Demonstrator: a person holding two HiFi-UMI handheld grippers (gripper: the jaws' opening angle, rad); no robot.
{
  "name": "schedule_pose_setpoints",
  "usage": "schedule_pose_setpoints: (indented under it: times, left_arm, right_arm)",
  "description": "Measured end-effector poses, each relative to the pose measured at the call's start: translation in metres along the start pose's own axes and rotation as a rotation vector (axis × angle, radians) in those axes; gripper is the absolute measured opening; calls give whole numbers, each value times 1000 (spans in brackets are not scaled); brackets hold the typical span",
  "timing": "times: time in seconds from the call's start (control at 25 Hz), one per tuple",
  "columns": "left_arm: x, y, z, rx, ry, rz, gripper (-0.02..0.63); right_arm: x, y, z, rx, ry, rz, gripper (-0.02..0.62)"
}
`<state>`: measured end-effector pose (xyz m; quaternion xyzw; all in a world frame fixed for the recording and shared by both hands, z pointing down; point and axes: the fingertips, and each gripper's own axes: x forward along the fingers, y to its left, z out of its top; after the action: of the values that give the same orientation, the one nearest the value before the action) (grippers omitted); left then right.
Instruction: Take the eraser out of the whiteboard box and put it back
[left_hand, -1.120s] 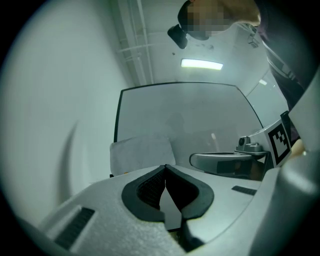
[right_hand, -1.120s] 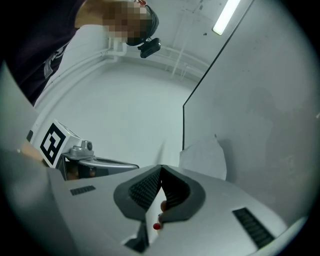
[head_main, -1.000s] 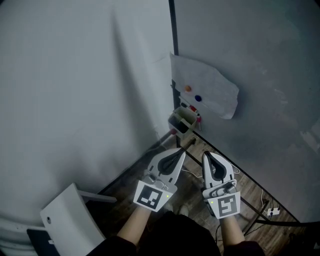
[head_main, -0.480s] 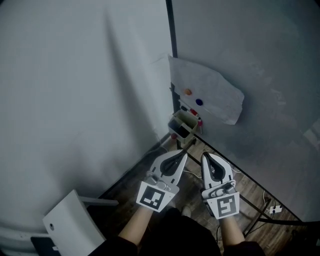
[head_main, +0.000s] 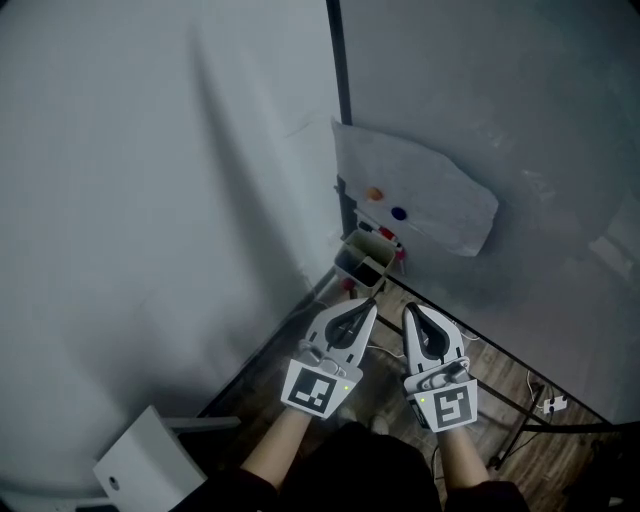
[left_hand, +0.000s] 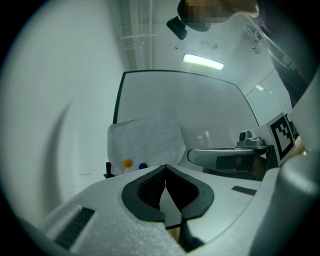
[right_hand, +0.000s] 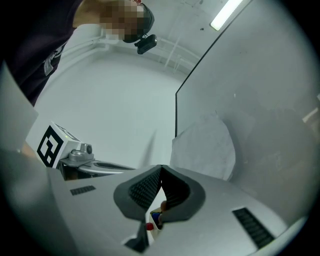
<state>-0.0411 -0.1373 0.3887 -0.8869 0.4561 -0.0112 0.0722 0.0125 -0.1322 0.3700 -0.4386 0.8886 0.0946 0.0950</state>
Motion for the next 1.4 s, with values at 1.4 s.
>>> schedule_pose_setpoints:
  times: [1.4]
  left_arm:
    - [75,50,-123,148,212,124,171]
  right_arm:
    - [34,-27,-91,62,133,37,3]
